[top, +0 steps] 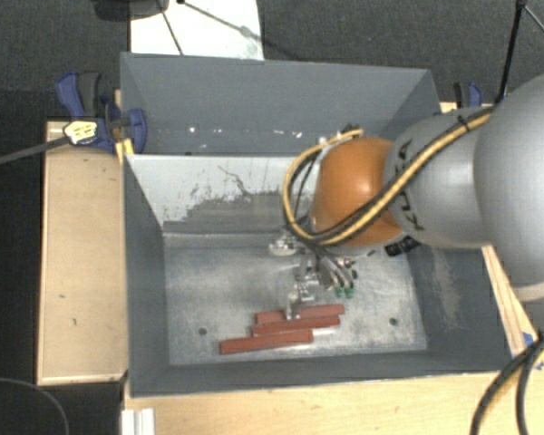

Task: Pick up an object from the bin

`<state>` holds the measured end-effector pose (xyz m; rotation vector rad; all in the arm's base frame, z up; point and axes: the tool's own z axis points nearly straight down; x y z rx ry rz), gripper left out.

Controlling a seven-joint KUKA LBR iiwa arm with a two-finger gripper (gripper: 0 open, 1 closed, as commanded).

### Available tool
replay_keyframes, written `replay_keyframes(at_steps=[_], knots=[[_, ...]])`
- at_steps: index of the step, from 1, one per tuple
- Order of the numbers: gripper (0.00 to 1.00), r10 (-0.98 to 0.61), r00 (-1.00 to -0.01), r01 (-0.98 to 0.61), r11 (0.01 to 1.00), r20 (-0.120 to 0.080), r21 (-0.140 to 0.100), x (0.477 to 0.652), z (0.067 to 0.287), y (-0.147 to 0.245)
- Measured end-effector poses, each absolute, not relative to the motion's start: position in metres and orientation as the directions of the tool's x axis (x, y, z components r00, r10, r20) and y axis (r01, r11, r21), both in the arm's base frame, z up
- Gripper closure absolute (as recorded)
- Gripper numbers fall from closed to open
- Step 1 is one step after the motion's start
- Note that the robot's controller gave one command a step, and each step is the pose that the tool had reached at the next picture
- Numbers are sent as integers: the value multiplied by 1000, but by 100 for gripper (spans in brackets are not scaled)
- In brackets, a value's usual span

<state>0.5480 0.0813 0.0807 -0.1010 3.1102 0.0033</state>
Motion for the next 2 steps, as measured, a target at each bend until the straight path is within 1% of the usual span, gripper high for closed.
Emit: replay_keyframes(at_steps=[1, 2], knots=[[0, -113, -993, -113, 994, -26, 0, 535, 82, 85], [0, -404, -915, -404, 915, -18, 0, 521, 79, 79]])
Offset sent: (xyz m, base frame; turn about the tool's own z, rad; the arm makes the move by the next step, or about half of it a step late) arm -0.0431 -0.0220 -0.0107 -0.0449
